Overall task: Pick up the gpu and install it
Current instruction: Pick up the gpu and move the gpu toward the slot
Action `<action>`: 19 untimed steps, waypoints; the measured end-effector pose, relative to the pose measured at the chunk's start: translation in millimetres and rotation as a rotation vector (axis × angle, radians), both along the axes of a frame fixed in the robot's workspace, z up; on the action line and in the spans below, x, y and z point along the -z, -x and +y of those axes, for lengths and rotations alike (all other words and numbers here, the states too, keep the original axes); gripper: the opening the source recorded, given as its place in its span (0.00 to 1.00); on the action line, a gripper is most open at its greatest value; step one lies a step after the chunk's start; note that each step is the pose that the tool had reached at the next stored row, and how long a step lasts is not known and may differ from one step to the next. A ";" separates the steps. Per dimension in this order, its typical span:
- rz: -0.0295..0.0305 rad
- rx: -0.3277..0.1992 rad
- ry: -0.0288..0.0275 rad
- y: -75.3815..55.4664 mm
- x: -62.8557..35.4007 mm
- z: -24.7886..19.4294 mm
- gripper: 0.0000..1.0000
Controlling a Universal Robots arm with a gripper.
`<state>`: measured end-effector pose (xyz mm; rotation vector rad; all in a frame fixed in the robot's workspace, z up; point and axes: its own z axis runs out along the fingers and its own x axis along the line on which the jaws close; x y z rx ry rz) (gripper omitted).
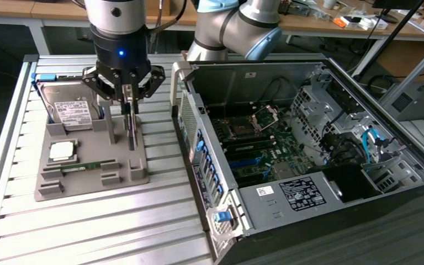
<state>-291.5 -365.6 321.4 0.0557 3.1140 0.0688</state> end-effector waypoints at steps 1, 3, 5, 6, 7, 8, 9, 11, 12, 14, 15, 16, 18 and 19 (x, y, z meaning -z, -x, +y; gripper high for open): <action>0.0001 0.000 0.0000 0.0 -1.1 0.0 0.27; 0.0000 0.000 0.0000 0.0 -3.4 0.0 0.27; 0.0000 0.000 0.0000 0.0 -6.3 0.0 0.27; 0.0001 0.000 0.0000 0.0 -7.5 0.0 0.27; 0.0000 0.000 0.0000 0.0 -8.5 0.0 0.27; 0.0000 0.000 0.0000 0.0 -9.6 0.0 0.27; 0.0000 0.000 0.0000 0.0 -10.7 0.0 0.27; 0.0001 0.000 0.0001 0.0 -13.3 0.0 0.27; 0.0000 0.000 0.0000 0.0 -14.6 0.0 0.27; 0.0000 0.000 0.0000 0.0 -17.1 0.0 0.27; 0.0000 0.000 0.0000 0.0 -18.3 0.0 0.27; 0.0000 0.000 0.0000 0.0 -19.6 0.0 0.27; 0.0001 0.000 0.0000 0.0 -22.4 0.0 0.27; 0.0000 0.000 0.0000 0.0 -23.6 0.0 0.27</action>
